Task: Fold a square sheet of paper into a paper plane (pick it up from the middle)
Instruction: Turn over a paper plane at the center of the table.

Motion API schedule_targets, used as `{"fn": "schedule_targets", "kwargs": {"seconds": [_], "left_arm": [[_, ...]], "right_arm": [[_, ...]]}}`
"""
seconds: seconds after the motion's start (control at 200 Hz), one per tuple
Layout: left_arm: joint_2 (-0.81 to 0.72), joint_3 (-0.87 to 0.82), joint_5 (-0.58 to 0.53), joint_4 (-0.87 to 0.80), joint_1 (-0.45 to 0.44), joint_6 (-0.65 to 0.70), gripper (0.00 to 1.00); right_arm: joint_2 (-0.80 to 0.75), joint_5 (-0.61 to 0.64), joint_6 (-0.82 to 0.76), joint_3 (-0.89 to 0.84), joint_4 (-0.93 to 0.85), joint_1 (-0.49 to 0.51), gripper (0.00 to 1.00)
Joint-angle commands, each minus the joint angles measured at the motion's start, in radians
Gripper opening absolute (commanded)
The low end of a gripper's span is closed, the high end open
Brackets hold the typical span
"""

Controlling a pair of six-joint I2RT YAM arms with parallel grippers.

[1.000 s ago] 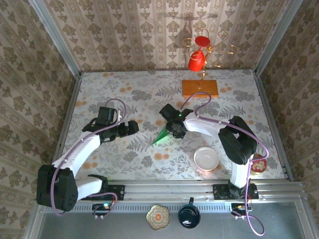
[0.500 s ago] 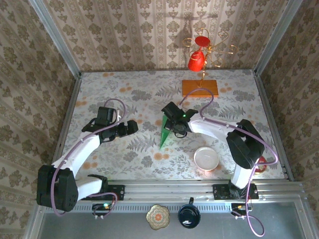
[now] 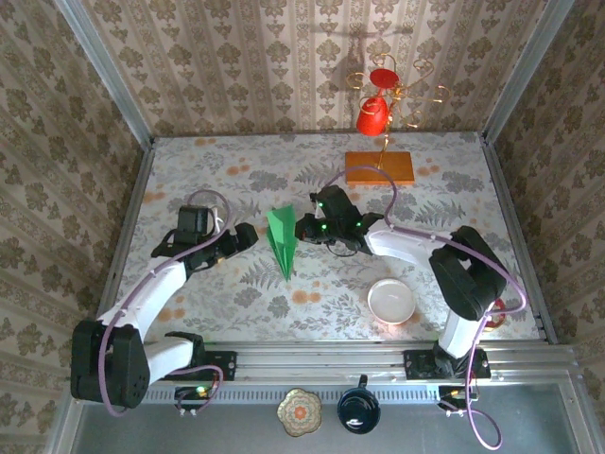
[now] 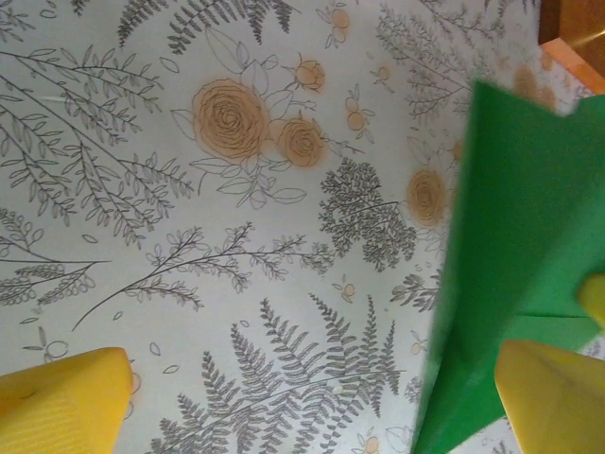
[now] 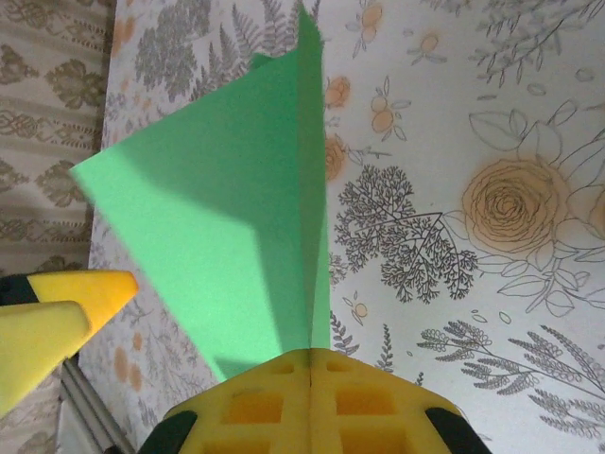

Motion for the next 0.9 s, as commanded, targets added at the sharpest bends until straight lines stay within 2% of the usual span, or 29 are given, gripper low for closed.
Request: {"fn": "schedule_targets", "kwargs": {"seconds": [0.0,0.48,0.595,0.755,0.845,0.895], "left_arm": [[0.015,-0.011,0.027,0.039,-0.019,-0.033,0.99],[0.168,-0.001,-0.005,0.082,-0.122,-0.123,0.89],[0.234,0.033,0.018,0.087,-0.154,-0.127,0.74],[0.317,0.088,0.046,0.104,-0.193,-0.12,0.64],[0.357,0.115,0.043,0.1,-0.207,-0.119,0.52],[0.378,0.126,0.048,0.105,-0.208,-0.117,0.49]], "right_arm": [[0.071,-0.145,0.009,-0.02,0.113,-0.022,0.01],[0.152,-0.199,0.032,-0.099,0.185,-0.095,0.02],[0.156,-0.196,0.037,-0.11,0.188,-0.103,0.02],[0.155,-0.202,0.039,-0.126,0.197,-0.109,0.02],[0.152,-0.202,0.039,-0.13,0.195,-0.111,0.02],[0.153,-0.202,0.041,-0.132,0.196,-0.112,0.02]]}}
